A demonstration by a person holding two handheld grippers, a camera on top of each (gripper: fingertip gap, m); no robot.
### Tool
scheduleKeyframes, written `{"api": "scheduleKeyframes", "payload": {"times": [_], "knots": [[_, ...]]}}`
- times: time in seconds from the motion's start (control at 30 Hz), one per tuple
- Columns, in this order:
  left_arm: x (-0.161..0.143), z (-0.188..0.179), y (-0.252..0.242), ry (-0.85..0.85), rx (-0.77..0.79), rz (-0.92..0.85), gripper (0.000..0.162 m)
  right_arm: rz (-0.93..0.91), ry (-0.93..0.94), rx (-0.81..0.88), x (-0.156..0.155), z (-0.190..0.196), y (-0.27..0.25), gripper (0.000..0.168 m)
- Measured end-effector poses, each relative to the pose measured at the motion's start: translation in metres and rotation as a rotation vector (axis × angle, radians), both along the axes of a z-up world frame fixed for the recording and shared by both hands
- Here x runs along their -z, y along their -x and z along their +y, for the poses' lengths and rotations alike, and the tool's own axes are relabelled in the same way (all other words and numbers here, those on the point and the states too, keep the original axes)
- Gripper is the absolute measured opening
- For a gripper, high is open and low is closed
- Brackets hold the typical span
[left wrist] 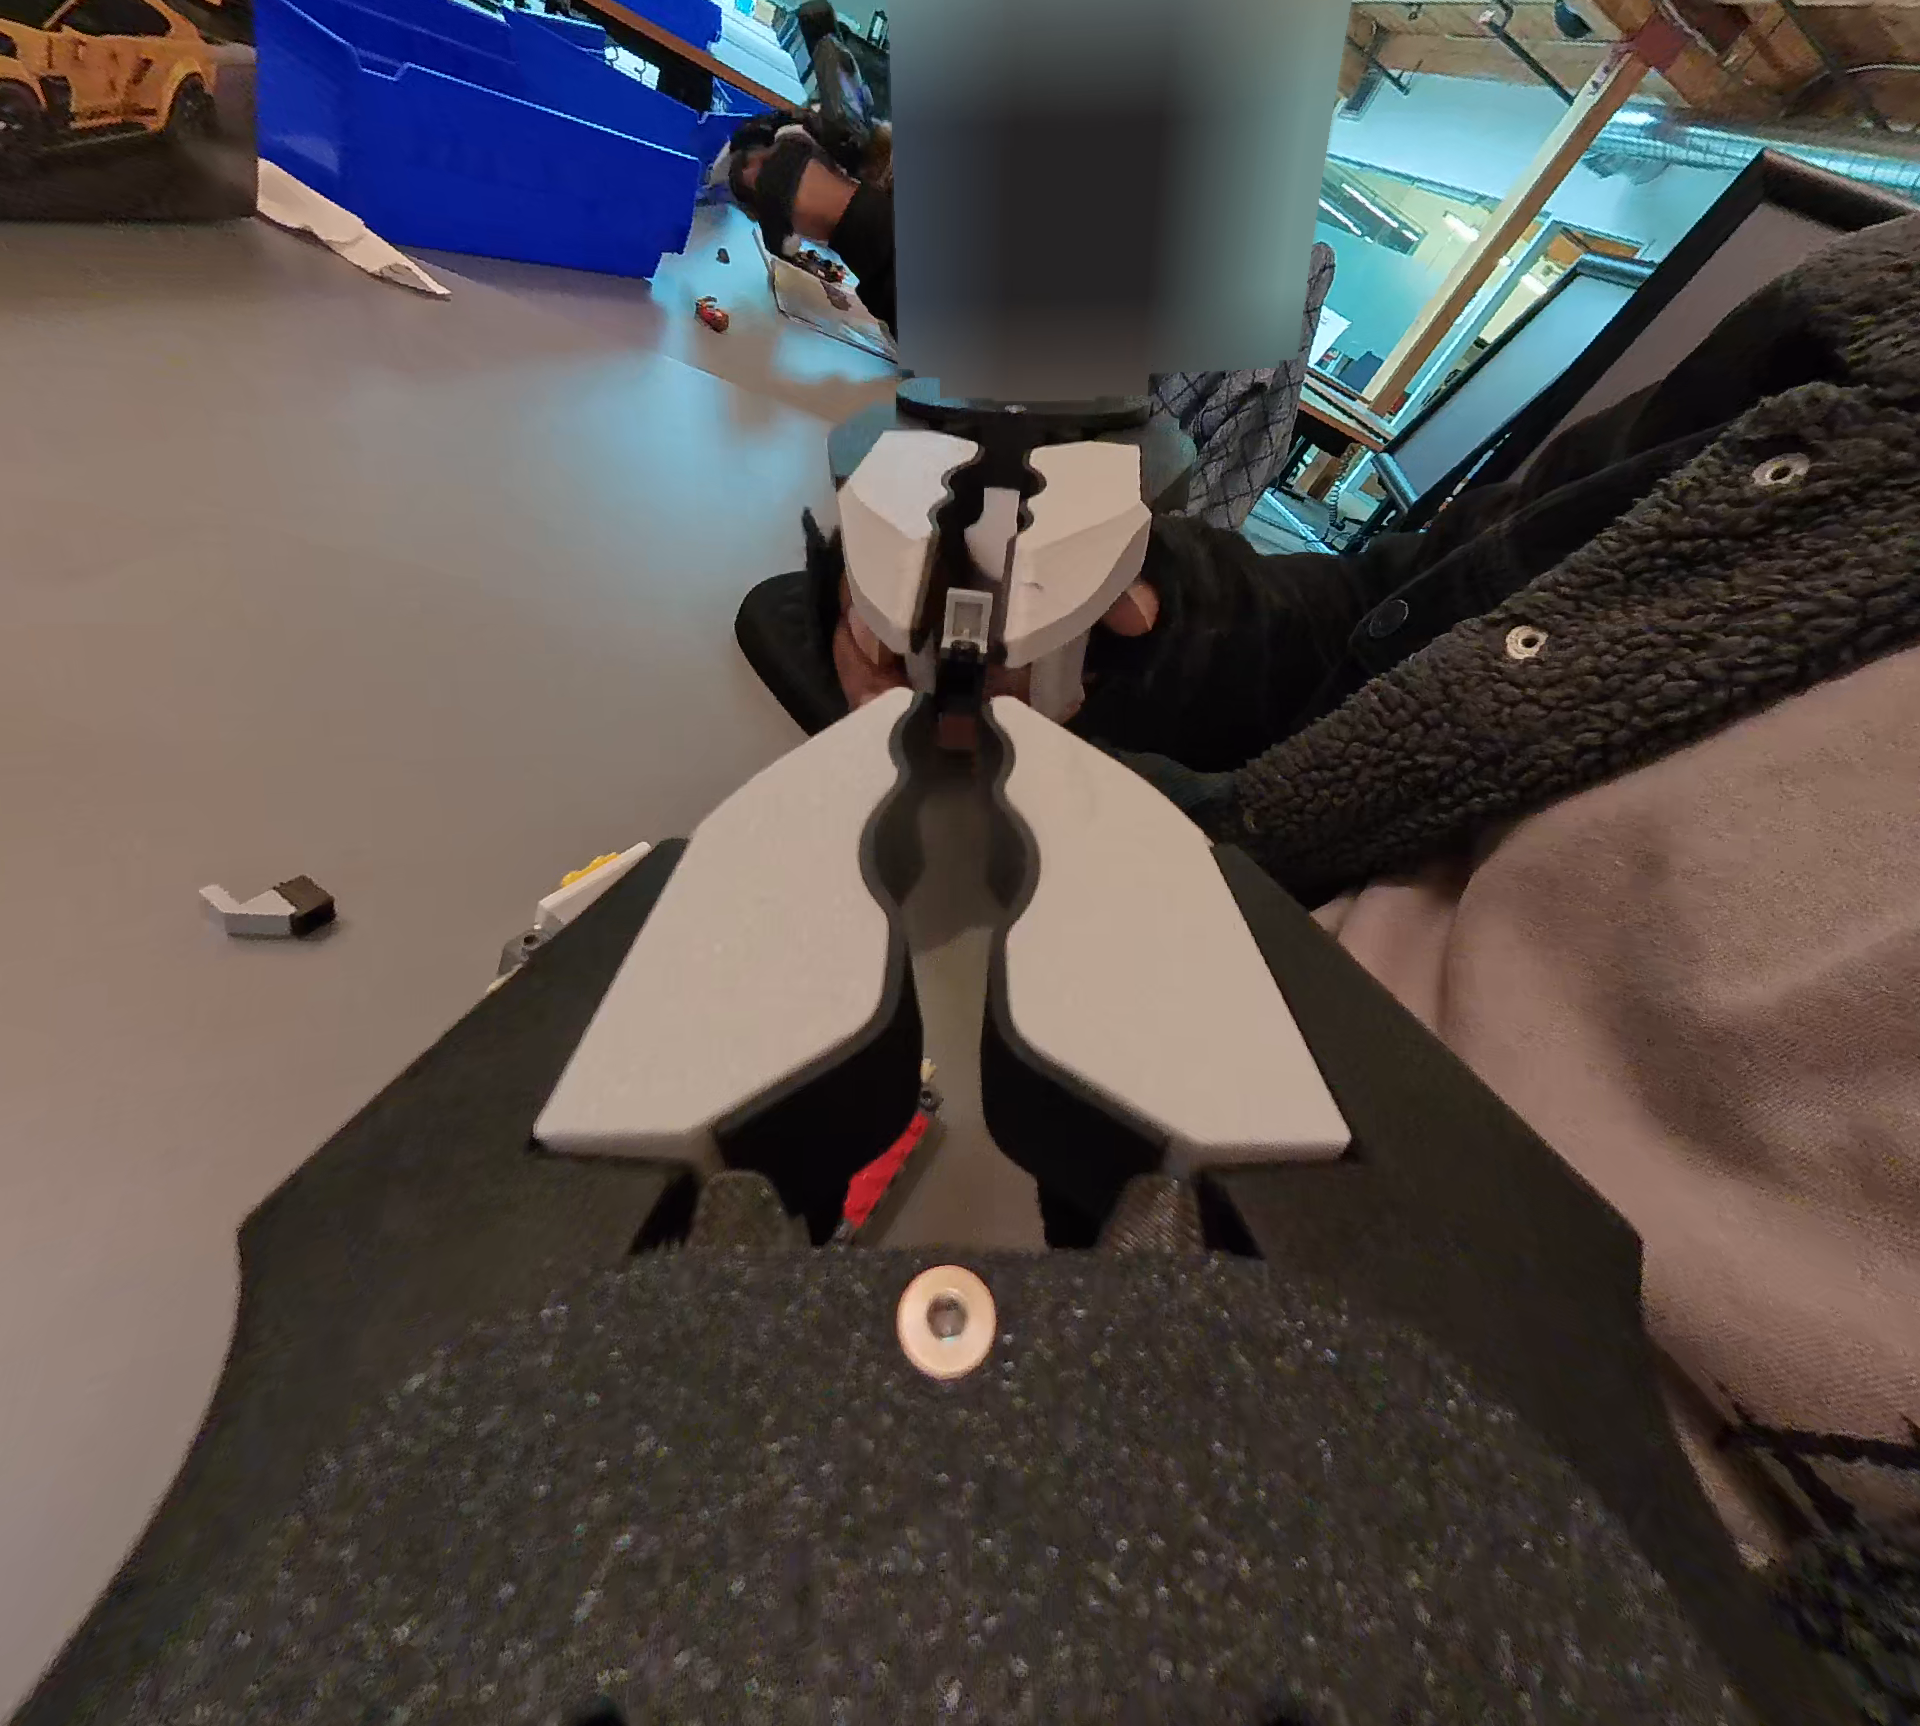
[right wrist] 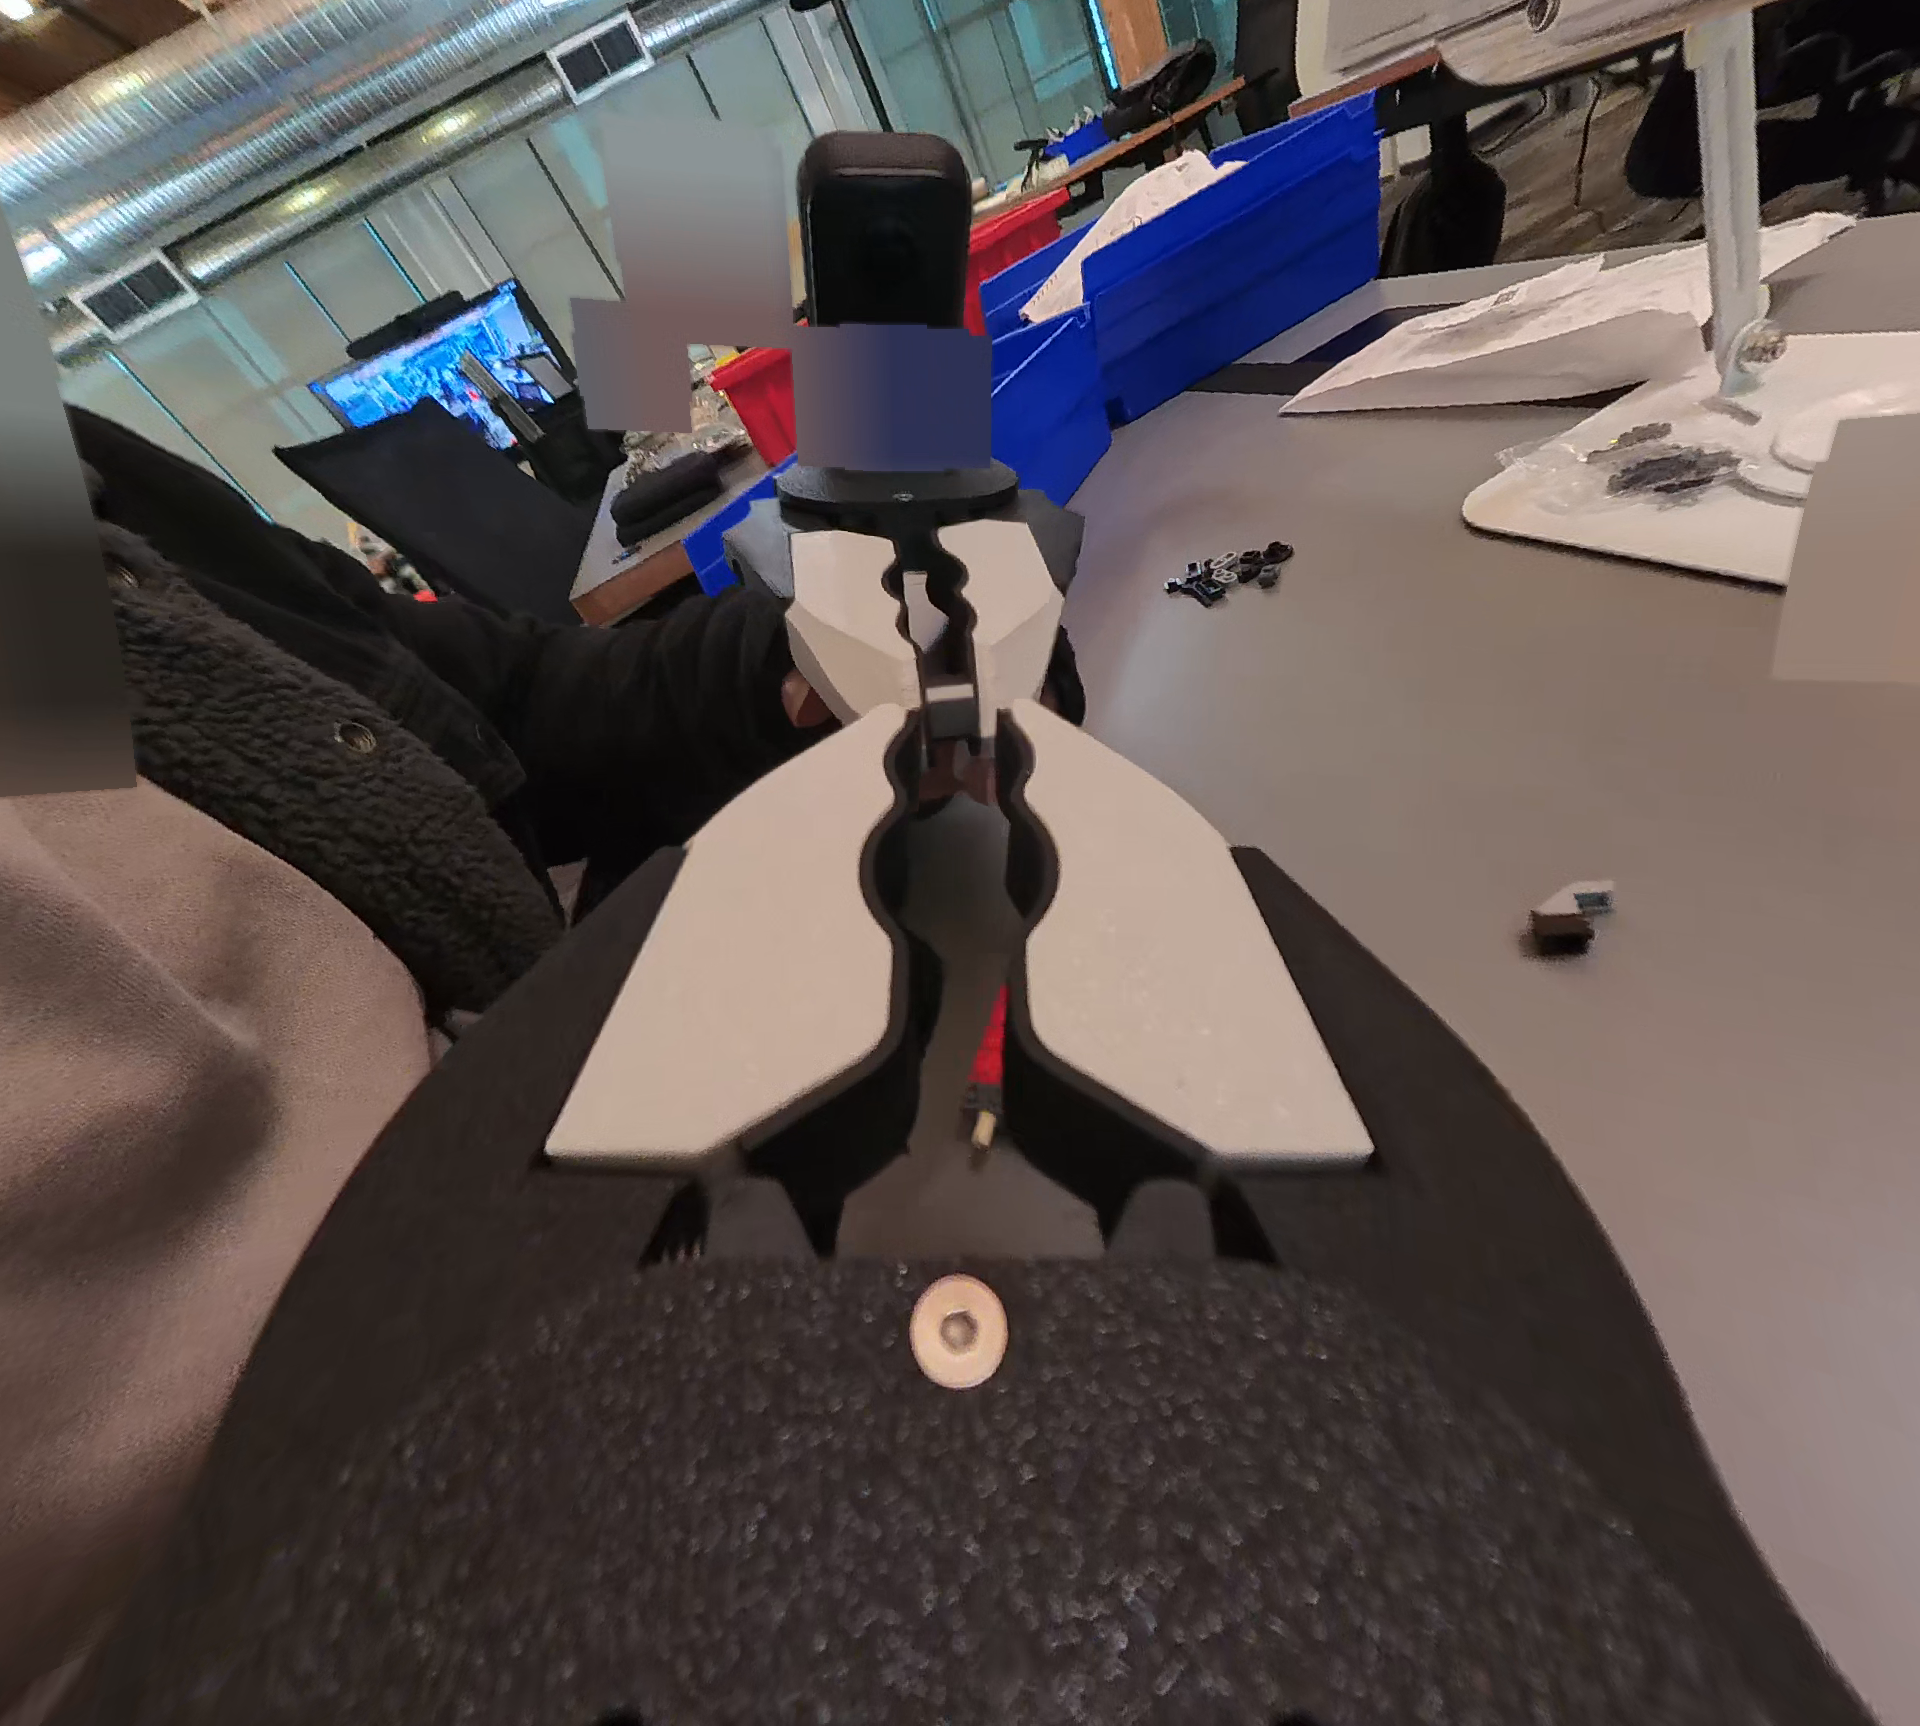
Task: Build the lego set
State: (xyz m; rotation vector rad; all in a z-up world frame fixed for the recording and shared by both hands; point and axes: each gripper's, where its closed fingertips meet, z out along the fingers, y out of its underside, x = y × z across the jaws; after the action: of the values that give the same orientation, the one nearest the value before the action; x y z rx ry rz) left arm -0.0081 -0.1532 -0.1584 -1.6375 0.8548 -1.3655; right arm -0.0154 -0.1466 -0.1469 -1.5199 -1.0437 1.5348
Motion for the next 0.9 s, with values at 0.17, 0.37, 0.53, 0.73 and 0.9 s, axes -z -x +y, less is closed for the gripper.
{"api": "scheduleKeyframes", "payload": {"times": [0.17,0.37,0.53,0.73,0.9], "knots": [[0.004,-0.002,0.000,0.013,0.023,0.013,0.007,-0.163,-0.116,-0.081,0.006,-0.001,0.000,0.014],[0.010,-0.003,-0.002,0.010,0.033,0.053,0.007,-0.321,-0.203,-0.171,0.015,-0.007,0.000,0.007],[0.033,0.015,0.008,-0.011,-0.072,0.215,0.019,-0.411,-0.207,-0.040,0.039,0.004,-0.004,0.007],[0.067,0.028,0.024,-0.025,-0.141,0.430,0.023,-0.656,-0.303,0.144,0.092,0.009,-0.013,0.007],[0.083,0.027,0.024,-0.032,-0.129,0.499,0.019,-0.745,-0.368,0.207,0.107,0.014,-0.014,0.007]]}}
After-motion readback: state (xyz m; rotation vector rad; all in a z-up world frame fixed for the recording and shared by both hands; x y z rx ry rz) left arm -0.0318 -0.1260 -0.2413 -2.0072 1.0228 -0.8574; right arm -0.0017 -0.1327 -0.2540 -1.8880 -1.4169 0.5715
